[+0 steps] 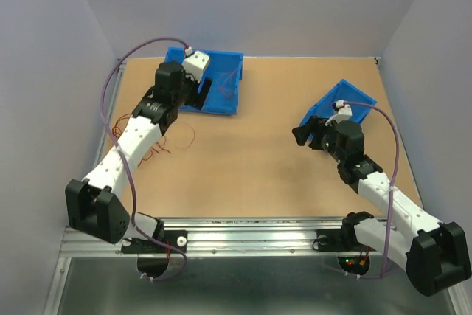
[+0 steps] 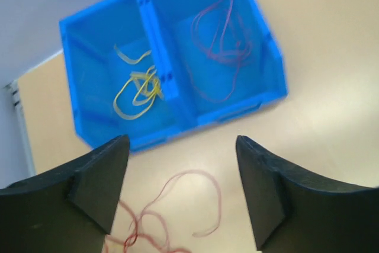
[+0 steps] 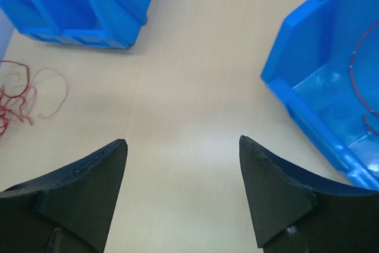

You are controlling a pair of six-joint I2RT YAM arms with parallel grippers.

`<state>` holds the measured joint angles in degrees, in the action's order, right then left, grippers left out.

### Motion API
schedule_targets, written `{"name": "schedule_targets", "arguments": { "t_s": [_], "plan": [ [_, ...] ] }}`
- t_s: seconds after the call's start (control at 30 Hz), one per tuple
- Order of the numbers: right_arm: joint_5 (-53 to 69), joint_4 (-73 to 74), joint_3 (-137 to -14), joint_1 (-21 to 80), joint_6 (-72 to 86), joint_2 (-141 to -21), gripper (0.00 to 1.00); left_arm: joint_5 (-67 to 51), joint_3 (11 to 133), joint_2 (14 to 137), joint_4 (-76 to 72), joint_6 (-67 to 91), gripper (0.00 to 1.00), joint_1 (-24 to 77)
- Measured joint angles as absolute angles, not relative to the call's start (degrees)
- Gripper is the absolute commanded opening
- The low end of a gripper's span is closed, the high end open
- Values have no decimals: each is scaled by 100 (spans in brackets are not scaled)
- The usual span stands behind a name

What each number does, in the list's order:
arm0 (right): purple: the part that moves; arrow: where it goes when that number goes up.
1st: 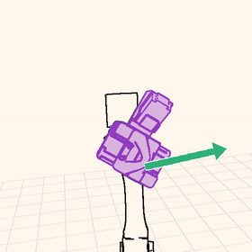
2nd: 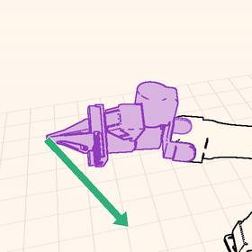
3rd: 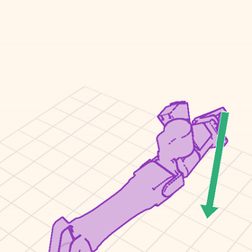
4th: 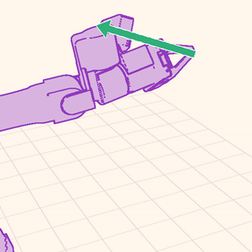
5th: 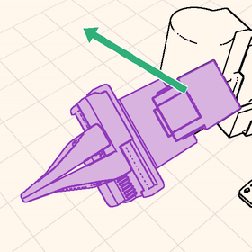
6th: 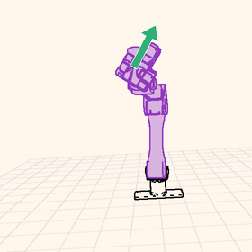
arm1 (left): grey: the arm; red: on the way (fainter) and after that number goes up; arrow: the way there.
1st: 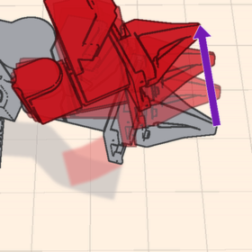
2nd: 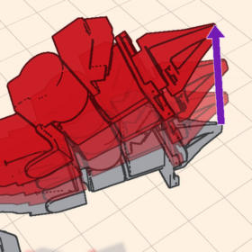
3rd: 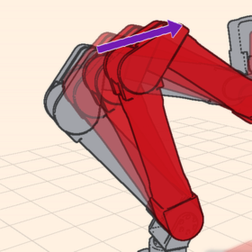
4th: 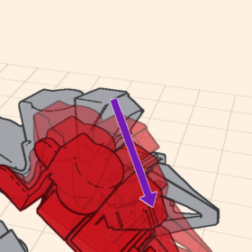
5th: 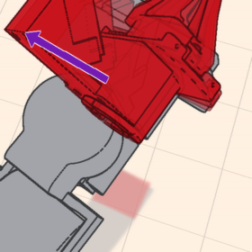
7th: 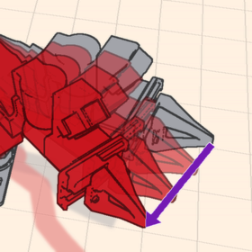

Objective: Untangle the cables

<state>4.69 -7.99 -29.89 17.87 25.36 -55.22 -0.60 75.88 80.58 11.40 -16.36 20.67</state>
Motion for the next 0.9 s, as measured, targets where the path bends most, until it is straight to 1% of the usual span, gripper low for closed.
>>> {"name": "schedule_targets", "arguments": {
  "t_s": [0.07,0.1,0.13,0.23,0.37,0.5,0.67,0.7,0.73,0.83,0.87,0.9],
  "plan": [
    [530,-843,-2943,1949,2526,-5498,89,224,6775,7572,1149,-1846,96,1970],
    [565,-858,-2923,2016,2526,-5492,89,386,6316,7266,1249,-2014,97,1872],
    [576,-860,-2910,2073,2530,-5489,90,421,6125,7087,1262,-2056,98,1791],
    [626,-882,-2906,2250,2523,-5492,91,729,5212,6254,1345,-2421,99,1400],
    [633,-993,-2906,2351,2508,-5516,92,1015,4731,5819,1369,-2821,99,821],
    [631,-1046,-2902,2377,2504,-5535,92,969,4654,6276,1227,-3186,99,82],
    [626,-1120,-2845,2416,2502,-5540,92,928,4665,7367,1011,-3437,99,-532],
    [624,-1114,-2818,2436,2502,-5540,92,947,4665,7585,965,-3463,98,-611],
    [624,-1114,-2794,2445,2502,-5540,92,989,4665,7789,919,-3496,95,-676],
    [624,-1118,-2735,2449,2499,-5540,91,1100,4665,8230,731,-3570,45,-840],
    [622,-1114,-2727,2449,2491,-5542,91,1105,4685,8390,705,-3645,8,-886],
    [622,-1114,-2727,2449,2488,-5542,91,1087,4713,8521,705,-3673,0,-917]
  ]
}}
